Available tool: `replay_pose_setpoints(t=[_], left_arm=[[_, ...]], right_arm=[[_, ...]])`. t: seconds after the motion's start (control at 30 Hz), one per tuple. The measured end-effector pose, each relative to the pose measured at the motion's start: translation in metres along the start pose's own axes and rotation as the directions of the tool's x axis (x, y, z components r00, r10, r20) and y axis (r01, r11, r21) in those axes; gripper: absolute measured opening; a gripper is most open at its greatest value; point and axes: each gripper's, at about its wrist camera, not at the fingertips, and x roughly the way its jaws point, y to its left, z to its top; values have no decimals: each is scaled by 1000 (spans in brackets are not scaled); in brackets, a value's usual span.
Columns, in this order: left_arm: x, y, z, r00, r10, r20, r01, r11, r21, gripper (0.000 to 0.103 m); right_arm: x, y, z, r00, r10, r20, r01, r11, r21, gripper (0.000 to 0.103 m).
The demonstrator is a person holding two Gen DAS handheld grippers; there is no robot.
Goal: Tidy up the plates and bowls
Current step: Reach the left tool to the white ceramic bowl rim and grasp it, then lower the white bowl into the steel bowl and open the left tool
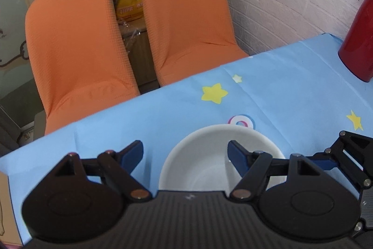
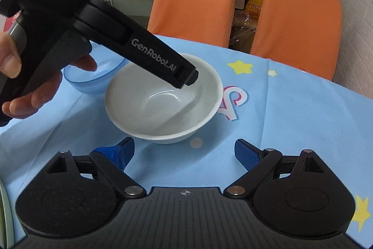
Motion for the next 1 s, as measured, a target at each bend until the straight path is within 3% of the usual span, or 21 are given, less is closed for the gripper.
replay_pose_setpoints(t=[0.23, 0.43, 0.5, 0.63, 0.8, 1.0], left_arm=[[11, -8, -7, 1000, -10, -16, 10, 1000, 11, 70], [13, -14, -14, 1000, -3, -26, 4, 999, 50, 45], [9, -14, -15, 999, -24, -28, 25, 999, 40, 45], [-10, -21, -16, 1000, -28, 10, 28, 998, 56, 45], [-46, -40, -22, 996, -47, 71, 43, 997, 58, 44], [-108, -83, -52, 991, -44, 126, 36, 997, 64, 45]], right_arm=[[14, 6, 0, 1000, 12, 24, -12, 1000, -2, 81], [17, 13, 2, 997, 8, 82, -3, 998, -62, 76], [15, 14, 3, 994, -12, 113, 20, 998, -66, 76], [1, 5, 7, 988, 4, 154, -4, 1000, -4, 76], [-31, 8, 2, 979, -32, 199, 36, 999, -16, 76], [-88, 30, -29, 971, -58, 231, 68, 997, -34, 76]])
